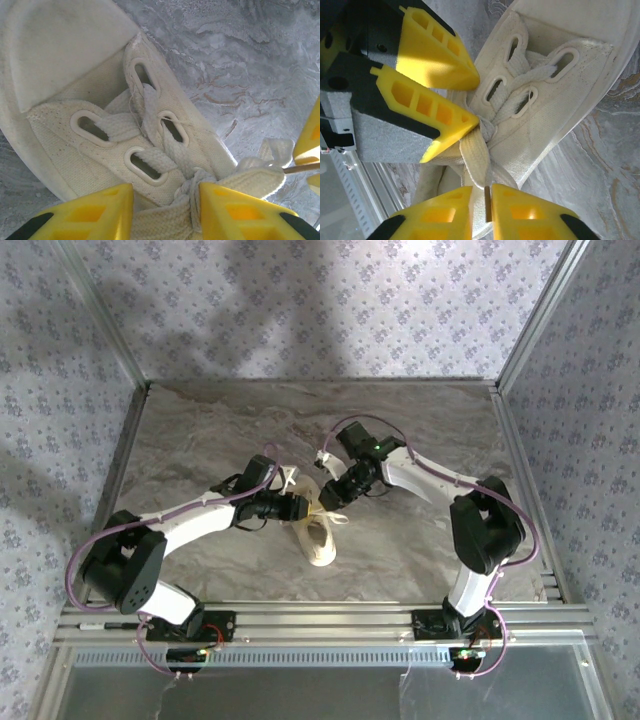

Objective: Tie the shoes

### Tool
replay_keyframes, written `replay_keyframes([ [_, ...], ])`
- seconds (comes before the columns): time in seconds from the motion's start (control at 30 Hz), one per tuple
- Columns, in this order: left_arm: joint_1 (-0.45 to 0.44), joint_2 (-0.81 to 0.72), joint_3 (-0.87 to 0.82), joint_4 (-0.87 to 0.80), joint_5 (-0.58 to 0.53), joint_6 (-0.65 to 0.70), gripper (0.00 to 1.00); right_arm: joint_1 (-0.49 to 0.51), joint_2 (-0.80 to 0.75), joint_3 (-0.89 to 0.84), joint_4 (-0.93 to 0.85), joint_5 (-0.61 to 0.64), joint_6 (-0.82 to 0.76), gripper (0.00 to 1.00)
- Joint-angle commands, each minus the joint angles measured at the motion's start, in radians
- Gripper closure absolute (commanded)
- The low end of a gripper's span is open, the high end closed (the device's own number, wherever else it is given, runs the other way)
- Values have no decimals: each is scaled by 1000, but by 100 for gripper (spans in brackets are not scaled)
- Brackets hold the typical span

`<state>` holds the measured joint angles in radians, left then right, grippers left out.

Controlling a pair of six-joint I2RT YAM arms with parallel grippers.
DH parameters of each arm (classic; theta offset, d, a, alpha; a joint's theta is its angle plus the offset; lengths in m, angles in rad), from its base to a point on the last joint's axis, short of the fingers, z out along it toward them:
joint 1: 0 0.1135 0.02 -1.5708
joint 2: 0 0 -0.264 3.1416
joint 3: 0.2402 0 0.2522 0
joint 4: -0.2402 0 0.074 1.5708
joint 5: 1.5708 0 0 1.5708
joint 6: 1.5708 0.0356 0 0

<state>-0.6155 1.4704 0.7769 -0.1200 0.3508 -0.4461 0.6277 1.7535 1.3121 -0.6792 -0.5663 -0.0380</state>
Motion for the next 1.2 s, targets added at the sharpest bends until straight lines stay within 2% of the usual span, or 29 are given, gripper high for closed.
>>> replay_keyframes([
  [0.0, -2, 10, -11, -53, -26, -5, 62, 9, 24, 34, -39, -24, -5, 86],
  [0.2, -2, 11, -11, -53, -27, -5, 62, 14, 31, 35, -53, -11, -6, 76],
  [0.27, -2, 11, -12, -53, -27, -6, 62, 16, 33, 33, -51, -11, -7, 76],
  [0.33, -2, 13, -12, -53, -27, -6, 62, 16, 32, 32, -48, -12, -7, 81],
  [0.43, -1, 14, -13, -53, -28, -8, 62, 15, 21, 29, -41, 5, -4, 99],
  [0.7, -2, 25, -15, -73, -61, -23, 62, -28, -46, -12, -35, 29, -3, 100],
  [1.17, 0, 28, -22, -79, -82, -34, 62, -106, -67, -28, -85, 49, -35, 100],
])
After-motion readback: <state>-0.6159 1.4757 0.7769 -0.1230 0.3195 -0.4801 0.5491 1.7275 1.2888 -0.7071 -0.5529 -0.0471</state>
